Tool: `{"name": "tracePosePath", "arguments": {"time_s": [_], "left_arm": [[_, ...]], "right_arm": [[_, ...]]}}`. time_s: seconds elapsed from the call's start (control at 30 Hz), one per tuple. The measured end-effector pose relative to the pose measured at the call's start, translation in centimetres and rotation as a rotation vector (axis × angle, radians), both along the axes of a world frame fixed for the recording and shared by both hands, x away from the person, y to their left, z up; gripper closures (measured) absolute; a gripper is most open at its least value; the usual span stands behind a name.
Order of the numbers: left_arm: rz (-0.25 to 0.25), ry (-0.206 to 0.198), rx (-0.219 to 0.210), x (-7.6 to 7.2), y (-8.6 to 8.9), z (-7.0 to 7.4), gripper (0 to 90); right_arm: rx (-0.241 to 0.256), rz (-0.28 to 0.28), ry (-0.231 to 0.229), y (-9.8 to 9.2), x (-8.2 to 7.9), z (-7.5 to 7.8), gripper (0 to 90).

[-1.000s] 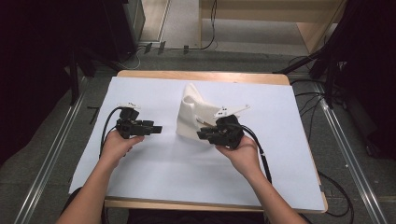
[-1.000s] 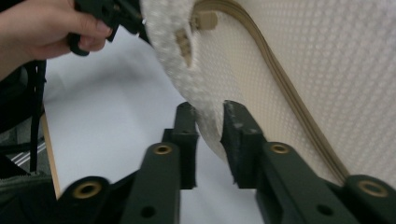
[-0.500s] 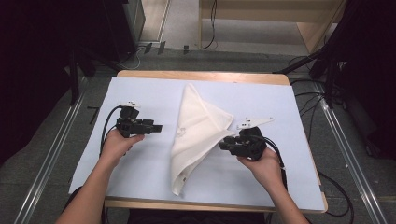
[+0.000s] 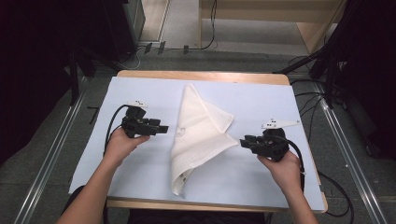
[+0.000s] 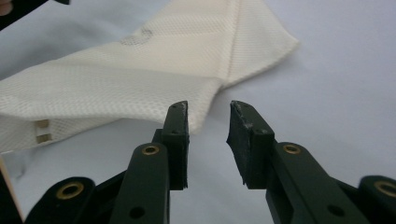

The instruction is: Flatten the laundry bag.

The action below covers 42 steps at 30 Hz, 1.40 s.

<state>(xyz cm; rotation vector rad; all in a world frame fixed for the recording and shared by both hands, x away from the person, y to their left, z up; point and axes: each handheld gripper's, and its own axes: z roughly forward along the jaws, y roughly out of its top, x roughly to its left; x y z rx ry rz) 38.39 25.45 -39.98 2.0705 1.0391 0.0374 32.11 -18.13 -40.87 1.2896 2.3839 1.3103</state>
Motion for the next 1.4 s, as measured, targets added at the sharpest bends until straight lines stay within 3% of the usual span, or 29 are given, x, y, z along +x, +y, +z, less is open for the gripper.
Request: {"name": "tracePosePath", "arguments": {"time_s": [0.17, 0.3, 0.53, 0.6, 0.67, 0.77, 0.8, 0.9, 1.03, 1.2, 1.4], "left_arm": [[-0.090, -0.027, 0.014, -0.9, -3.0, 1.3, 41.9], [-0.126, -0.033, 0.004, -1.2, -4.5, 1.8, 41.6], [-0.208, -0.012, 0.023, -1.6, -7.7, 1.5, 39.6], [-0.240, 0.004, -0.007, -1.8, -8.6, 1.5, 37.2], [-0.268, 0.016, 0.004, -1.8, -9.7, 1.0, 33.0], [-0.273, 0.019, 0.036, -1.6, -10.6, 0.2, 32.8], [-0.283, 0.046, 0.040, -1.3, -11.2, -0.3, 32.2], [-0.299, 0.051, 0.034, -1.2, -12.1, -0.2, 31.8], [-0.327, 0.016, 0.026, -1.9, -13.6, 0.9, 30.6], [-0.352, 0.006, 0.049, -2.6, -15.4, 0.7, 17.2], [-0.354, -0.009, 0.147, -2.9, -17.0, -0.6, 10.9]], "right_arm": [[-0.013, -0.035, 0.018, -0.7, 0.5, -1.0, 70.7], [-0.005, -0.052, 0.029, -0.9, 0.6, -1.3, 70.7], [-0.029, -0.066, 0.045, -0.8, 0.6, -2.1, 70.7], [-0.038, -0.067, 0.046, -0.8, 0.5, -2.2, 70.7], [-0.037, -0.068, 0.046, -0.9, 0.4, -2.2, 70.7], [-0.039, -0.073, 0.052, -0.9, 0.3, -2.3, 70.6], [-0.041, -0.073, 0.050, -0.9, 0.4, -2.3, 70.7], [-0.045, -0.077, 0.046, -1.0, 0.4, -2.4, 70.6], [-0.043, -0.086, 0.043, -1.1, 0.3, -2.3, 70.6], [-0.043, -0.098, 0.041, -1.5, 0.3, -2.3, 70.6], [-0.041, -0.098, 0.041, -1.5, 0.3, -2.3, 70.7]]}}
